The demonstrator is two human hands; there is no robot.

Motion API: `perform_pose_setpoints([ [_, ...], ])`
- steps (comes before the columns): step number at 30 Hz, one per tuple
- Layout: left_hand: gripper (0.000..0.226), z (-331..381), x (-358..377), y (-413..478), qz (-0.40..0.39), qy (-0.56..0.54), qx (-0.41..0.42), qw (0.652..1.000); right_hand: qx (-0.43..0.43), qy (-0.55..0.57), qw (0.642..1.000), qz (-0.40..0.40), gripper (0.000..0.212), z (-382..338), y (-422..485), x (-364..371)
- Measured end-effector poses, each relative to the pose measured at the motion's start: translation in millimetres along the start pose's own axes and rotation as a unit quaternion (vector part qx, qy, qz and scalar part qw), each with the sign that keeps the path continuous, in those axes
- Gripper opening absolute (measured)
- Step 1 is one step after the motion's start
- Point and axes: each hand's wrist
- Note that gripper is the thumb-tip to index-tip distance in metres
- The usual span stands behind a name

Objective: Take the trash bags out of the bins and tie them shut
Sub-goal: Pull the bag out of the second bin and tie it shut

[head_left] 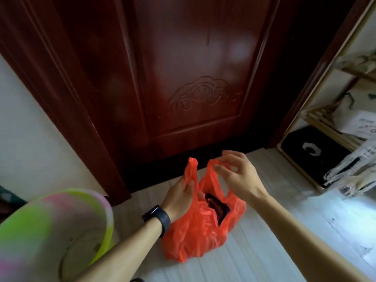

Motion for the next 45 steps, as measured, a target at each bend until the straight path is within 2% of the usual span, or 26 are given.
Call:
perform_pose_setpoints([
  [4,0.056,-3,19,8,0.065,-0.154,-0.064,0.984,0.036,0.195,0.98,0.018,0.017,4,11,-9],
  [6,0.058,-1,23,6,0.043,-0.228,-0.036,0.972,0.089,0.28,0.955,0.039,0.016,6,18,-4],
  [8,0.07,2,30,6,-0.029,-0.259,-0.012,0.965,0.169,0.354,0.918,0.052,0.015,10,24,4],
  [10,0.088,5,36,10,-0.105,-0.217,-0.024,0.97,0.247,0.411,0.877,0.023,0.017,10,27,11],
  [11,0.089,4,39,11,-0.134,-0.169,-0.038,0.976,0.275,0.429,0.86,0.003,0.02,11,28,12],
  [12,0.074,4,40,13,-0.153,-0.108,-0.057,0.981,0.29,0.442,0.849,-0.014,0.022,11,30,12],
  [13,0.046,5,42,13,-0.165,-0.06,-0.082,0.981,0.296,0.444,0.845,-0.023,0.023,12,31,12],
  [14,0.022,3,44,13,-0.168,-0.04,-0.11,0.979,0.297,0.441,0.847,-0.021,0.022,12,34,10],
  [16,0.009,2,46,11,-0.164,-0.09,-0.146,0.972,0.297,0.431,0.852,0.004,0.019,15,38,8],
  [17,0.011,0,49,9,-0.169,-0.141,-0.164,0.962,0.298,0.428,0.853,0.015,0.019,17,40,7],
  [19,0.034,-3,53,6,-0.181,-0.203,-0.193,0.943,0.298,0.423,0.855,0.028,0.019,21,42,6],
  [21,0.049,-2,54,3,-0.17,-0.127,-0.161,0.964,0.294,0.414,0.861,0.03,0.018,24,43,5],
  [23,0.041,-4,55,4,-0.13,0.05,-0.072,0.988,0.282,0.395,0.874,0.026,0.016,31,43,4],
  [24,0.036,-5,54,5,-0.101,0.12,-0.044,0.987,0.27,0.377,0.886,0.025,0.014,36,42,4],
  [25,0.033,-6,52,6,-0.078,0.134,-0.043,0.987,0.253,0.358,0.898,0.025,0.013,43,40,3],
  [26,0.031,-9,50,7,-0.065,0.12,-0.058,0.989,0.235,0.34,0.91,0.03,0.017,52,36,2],
  [28,0.028,-13,41,9,-0.049,0.062,-0.099,0.992,0.199,0.289,0.936,0.034,0.042,74,21,2],
  [29,0.025,-15,37,10,-0.044,0.037,-0.117,0.992,0.176,0.251,0.952,0.015,0.057,87,11,5],
  [31,0.02,-17,29,13,-0.043,-0.002,-0.141,0.989,0.122,0.146,0.979,-0.077,0.076,109,-13,17],
  [33,0.018,-18,25,16,-0.075,-0.01,-0.148,0.986,0.046,0.028,0.989,-0.138,0.066,126,-34,34],
  [34,0.019,-19,24,18,-0.101,-0.004,-0.15,0.984,0.01,-0.005,0.992,-0.129,0.052,132,-39,44],
  [36,0.024,-22,21,22,-0.13,0.029,-0.143,0.981,-0.02,-0.012,0.998,-0.054,0.022,137,-43,62],
  [38,0.027,-20,20,22,-0.099,0.003,-0.118,0.988,0.036,0.019,0.999,0.033,0.015,135,-38,80],
  [41,0.06,-23,11,14,0.001,-0.121,-0.058,0.991,0.172,0.073,0.978,0.097,0.019,141,-28,104],
  [43,0.075,-39,2,3,0.082,-0.072,-0.043,0.993,0.225,0.11,0.962,0.105,0.019,147,-22,116],
  [45,0.094,-65,-9,-12,0.118,-0.012,-0.042,0.992,0.262,0.152,0.946,0.117,0.022,150,-18,124],
])
Point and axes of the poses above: each hand's wrist, its own y-axis towards the middle knuckle, its own x-axis out of the palm, z = x × y, and after that the axes turned 6 degrees about z, right-handed
